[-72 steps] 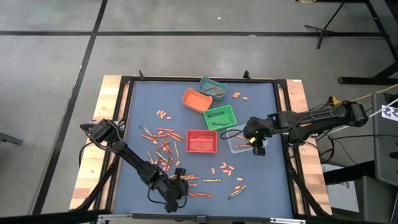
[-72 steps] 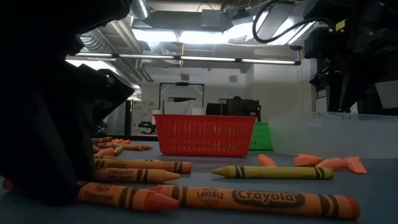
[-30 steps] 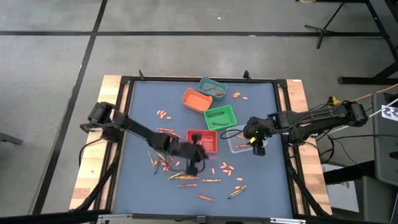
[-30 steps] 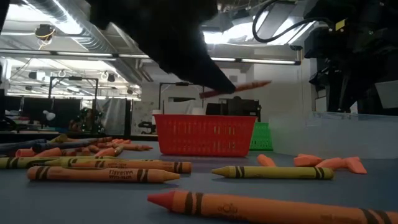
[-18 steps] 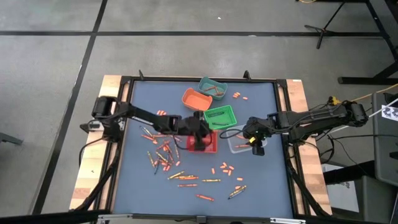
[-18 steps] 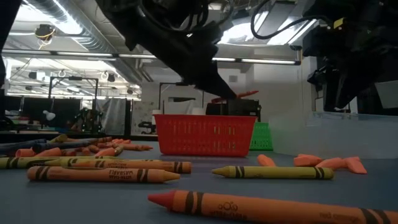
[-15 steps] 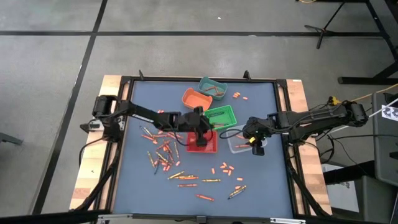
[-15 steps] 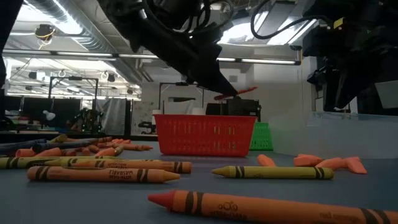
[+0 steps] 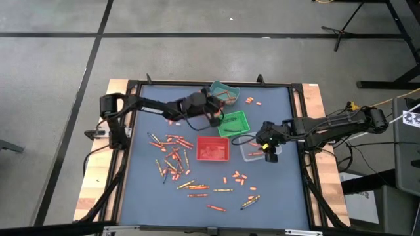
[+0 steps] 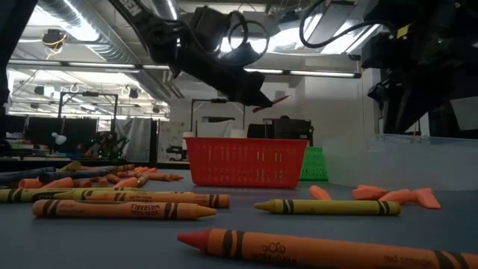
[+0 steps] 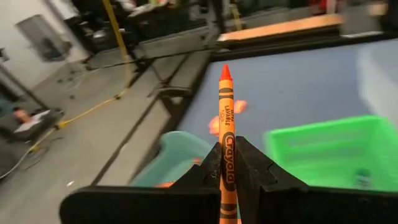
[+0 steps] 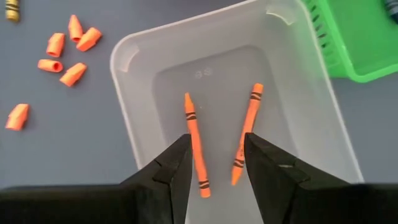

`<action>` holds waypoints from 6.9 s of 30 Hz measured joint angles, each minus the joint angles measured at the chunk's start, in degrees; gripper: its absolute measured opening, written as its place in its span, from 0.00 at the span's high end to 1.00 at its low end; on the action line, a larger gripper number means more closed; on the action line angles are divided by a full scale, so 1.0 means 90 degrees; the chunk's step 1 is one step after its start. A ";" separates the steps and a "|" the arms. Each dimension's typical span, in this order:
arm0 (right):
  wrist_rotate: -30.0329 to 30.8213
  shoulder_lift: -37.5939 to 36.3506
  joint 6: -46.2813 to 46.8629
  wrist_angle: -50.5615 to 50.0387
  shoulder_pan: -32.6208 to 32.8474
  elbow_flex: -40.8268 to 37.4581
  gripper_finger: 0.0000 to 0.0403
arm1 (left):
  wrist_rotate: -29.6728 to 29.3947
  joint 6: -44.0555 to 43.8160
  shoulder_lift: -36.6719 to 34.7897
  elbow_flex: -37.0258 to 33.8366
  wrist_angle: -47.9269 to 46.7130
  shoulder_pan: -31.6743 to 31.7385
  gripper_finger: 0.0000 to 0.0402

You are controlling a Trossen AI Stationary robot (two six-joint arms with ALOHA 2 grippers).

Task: Sort crayons
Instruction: Put the red orange crayon into the blue bin, then put the light orange crayon into the transparent bin

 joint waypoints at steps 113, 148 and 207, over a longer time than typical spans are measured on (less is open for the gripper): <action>0.0041 0.0002 0.0006 0.0427 0.0001 -0.0005 0.64 | 0.2110 -0.0151 0.0839 0.0000 0.1188 0.1460 0.84; 0.0039 0.0002 0.0006 0.0427 -0.0001 -0.0005 0.64 | 0.2666 -0.2618 0.0187 0.0002 -0.1916 -0.3498 0.84; -0.0254 -0.0143 -0.0031 0.0298 -0.0001 -0.0005 0.64 | 0.0053 -0.4675 0.0753 0.0022 -0.3898 -0.5698 0.90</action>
